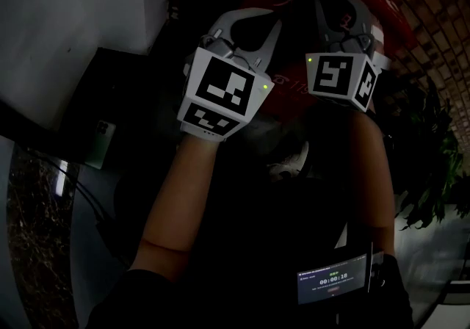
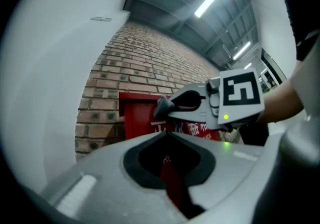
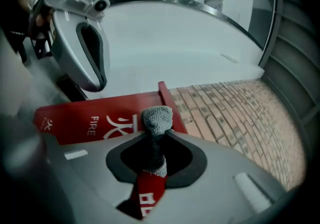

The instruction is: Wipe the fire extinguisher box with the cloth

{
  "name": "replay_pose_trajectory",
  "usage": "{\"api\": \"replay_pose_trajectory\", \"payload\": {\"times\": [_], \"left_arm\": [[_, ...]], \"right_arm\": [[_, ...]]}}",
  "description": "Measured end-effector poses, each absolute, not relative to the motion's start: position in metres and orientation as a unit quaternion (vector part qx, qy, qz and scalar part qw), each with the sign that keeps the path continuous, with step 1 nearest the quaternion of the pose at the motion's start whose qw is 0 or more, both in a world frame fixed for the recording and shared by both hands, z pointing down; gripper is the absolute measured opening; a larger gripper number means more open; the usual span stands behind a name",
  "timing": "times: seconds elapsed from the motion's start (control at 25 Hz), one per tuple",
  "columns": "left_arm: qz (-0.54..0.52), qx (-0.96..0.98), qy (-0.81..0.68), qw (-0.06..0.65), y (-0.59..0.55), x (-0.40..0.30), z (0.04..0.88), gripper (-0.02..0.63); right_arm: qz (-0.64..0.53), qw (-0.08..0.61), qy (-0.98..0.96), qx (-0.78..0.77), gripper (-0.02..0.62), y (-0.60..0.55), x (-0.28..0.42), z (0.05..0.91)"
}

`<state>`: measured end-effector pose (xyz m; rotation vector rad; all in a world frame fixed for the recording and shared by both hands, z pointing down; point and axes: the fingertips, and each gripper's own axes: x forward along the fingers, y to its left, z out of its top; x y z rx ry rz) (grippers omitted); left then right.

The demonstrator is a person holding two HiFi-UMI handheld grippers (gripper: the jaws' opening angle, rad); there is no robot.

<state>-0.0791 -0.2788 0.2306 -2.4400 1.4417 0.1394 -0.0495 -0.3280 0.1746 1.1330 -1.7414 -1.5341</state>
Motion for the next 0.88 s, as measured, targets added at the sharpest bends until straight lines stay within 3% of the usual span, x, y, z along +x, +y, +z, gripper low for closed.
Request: {"api": "replay_pose_trajectory", "payload": {"times": [0.4, 0.88], "left_arm": [[0.042, -0.858, 0.51, 0.032, -0.317, -0.095, 0.319, 0.003], [-0.011, -0.844, 0.535, -0.039, -0.336, -0.08, 0.428, 0.003]], "right_arm": [[-0.53, 0.31, -0.685, 0.391, 0.063, -0.326, -0.061, 0.28], [-0.486, 0.311, -0.727, 0.373, 0.066, -0.328, -0.06, 0.401]]}}
